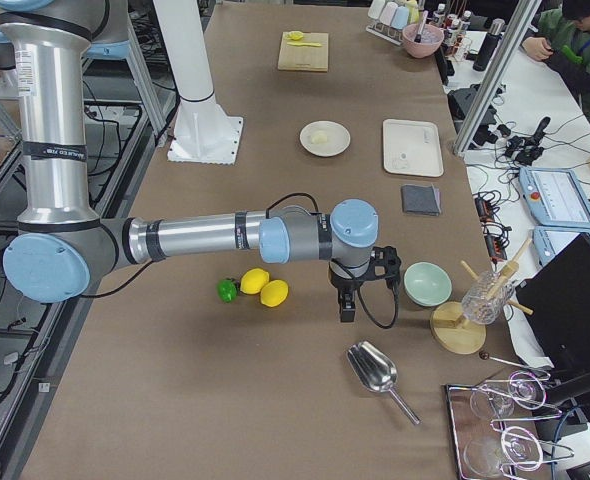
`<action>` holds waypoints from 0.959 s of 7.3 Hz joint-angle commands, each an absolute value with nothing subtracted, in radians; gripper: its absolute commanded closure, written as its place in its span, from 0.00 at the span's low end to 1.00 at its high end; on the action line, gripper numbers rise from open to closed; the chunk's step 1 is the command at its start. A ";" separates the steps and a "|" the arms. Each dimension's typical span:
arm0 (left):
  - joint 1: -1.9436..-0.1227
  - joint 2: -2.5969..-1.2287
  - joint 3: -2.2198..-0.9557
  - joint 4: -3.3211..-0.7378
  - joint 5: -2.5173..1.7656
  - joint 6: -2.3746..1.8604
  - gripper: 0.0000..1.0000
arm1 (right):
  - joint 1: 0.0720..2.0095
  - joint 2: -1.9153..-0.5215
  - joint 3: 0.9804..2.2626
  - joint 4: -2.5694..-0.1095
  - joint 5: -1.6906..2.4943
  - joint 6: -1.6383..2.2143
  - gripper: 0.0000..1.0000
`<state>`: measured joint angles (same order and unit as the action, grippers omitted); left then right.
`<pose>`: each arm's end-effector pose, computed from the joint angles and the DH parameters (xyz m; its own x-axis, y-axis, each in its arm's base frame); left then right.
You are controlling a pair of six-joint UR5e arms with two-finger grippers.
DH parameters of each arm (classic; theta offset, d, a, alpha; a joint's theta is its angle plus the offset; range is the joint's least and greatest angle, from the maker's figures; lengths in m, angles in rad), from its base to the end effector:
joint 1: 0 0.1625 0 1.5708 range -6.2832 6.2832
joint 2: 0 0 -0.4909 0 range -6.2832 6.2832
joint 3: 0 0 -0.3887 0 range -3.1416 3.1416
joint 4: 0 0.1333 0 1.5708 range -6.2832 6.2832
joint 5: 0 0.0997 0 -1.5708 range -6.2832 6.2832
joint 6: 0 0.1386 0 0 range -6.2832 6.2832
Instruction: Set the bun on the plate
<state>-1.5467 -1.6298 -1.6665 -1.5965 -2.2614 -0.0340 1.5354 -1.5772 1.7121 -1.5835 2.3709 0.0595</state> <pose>-0.0322 -0.5312 0.6799 0.7682 0.0993 -0.6324 0.0024 0.9874 0.1580 0.0164 -0.4936 0.6848 0.6940 -0.0529 0.7181 -0.0061 0.9968 0.0793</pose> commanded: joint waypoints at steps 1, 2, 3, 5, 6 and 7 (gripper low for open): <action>-1.548 -1.626 -1.657 -1.598 -2.261 -0.032 0.03 | 1.536 -1.583 1.715 -1.577 2.368 0.060 0.00; -1.549 -1.626 -1.655 -1.601 -2.261 -0.031 0.03 | 1.536 -1.583 1.717 -1.577 2.364 0.058 0.00; -1.554 -1.626 -1.651 -1.601 -2.261 -0.031 0.03 | 1.536 -1.583 1.717 -1.577 2.362 0.058 0.00; -1.555 -1.626 -1.646 -1.601 -2.260 -0.032 0.03 | 1.536 -1.585 1.715 -1.577 2.367 0.060 0.00; -1.557 -1.626 -1.646 -1.601 -2.261 -0.032 0.03 | 1.536 -1.583 1.717 -1.577 2.367 0.060 0.00; -1.555 -1.626 -1.647 -1.601 -2.261 -0.032 0.03 | 1.536 -1.580 1.717 -1.577 2.365 0.060 0.00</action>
